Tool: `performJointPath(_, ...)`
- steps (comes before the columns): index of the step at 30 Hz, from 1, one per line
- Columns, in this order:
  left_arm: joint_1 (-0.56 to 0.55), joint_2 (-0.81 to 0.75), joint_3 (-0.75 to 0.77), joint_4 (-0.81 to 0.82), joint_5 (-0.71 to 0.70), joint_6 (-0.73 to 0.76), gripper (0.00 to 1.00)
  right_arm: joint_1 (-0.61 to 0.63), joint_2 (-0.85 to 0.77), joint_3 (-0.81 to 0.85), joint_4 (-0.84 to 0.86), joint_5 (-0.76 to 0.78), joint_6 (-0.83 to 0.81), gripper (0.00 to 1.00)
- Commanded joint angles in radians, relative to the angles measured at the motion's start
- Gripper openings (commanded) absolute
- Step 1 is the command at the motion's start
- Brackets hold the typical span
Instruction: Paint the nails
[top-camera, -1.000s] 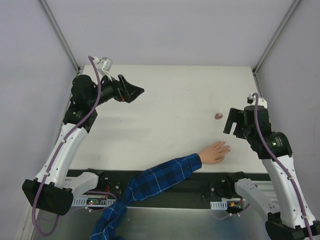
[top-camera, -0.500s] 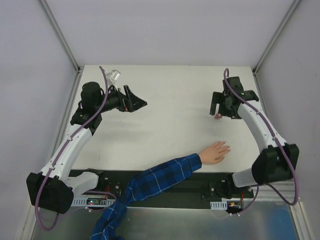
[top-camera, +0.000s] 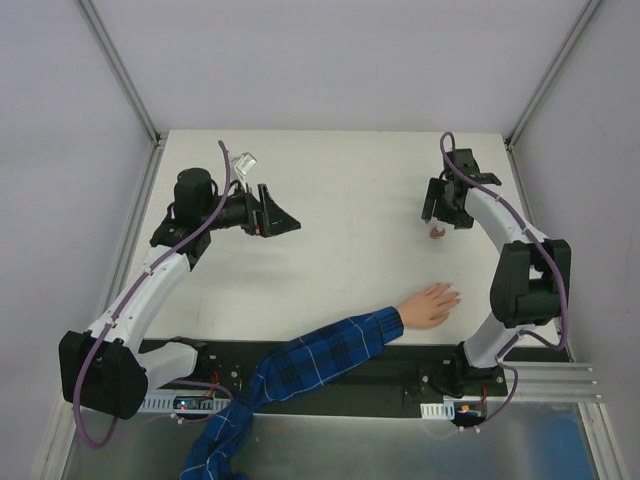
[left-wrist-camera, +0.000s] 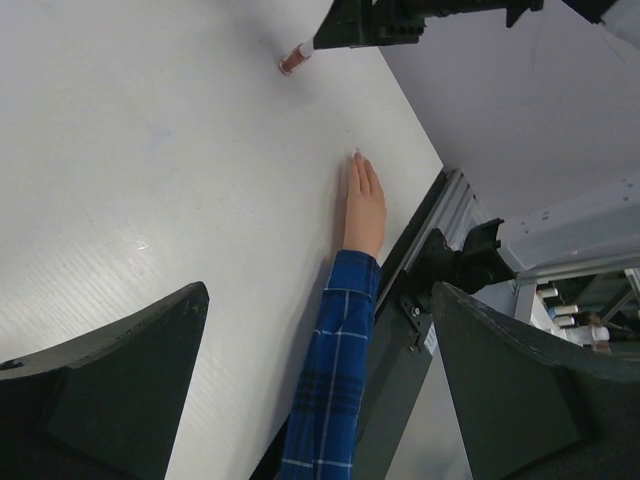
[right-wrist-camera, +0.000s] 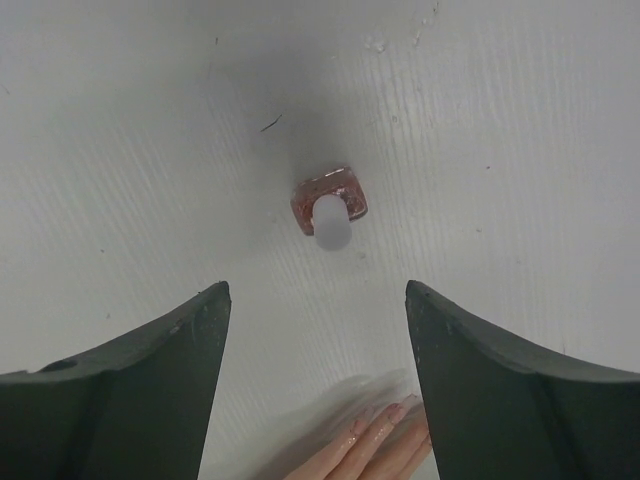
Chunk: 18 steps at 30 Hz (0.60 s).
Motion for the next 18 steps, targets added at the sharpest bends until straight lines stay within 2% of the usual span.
performJointPath(1,-0.016,0.019,-0.020,0.027,0.073,0.032,0.92,-0.023,0.074,0.053,0.034,0.016,0.016,0.73)
performJointPath(6,-0.040,0.023,-0.021,0.027,0.076,0.042,0.92,-0.027,0.128,0.070,0.054,0.041,0.016,0.64)
performJointPath(8,-0.048,0.025,-0.023,0.027,0.076,0.043,0.92,-0.029,0.144,0.070,0.064,0.044,0.016,0.54)
performJointPath(12,-0.059,0.033,-0.026,0.027,0.077,0.045,0.92,-0.032,0.150,0.050,0.084,0.058,0.016,0.52)
performJointPath(16,-0.059,0.040,-0.023,0.027,0.079,0.043,0.92,-0.032,0.150,0.037,0.100,0.063,0.006,0.42)
performJointPath(18,-0.059,0.046,-0.024,0.027,0.077,0.043,0.92,-0.033,0.154,0.037,0.105,0.061,-0.007,0.41)
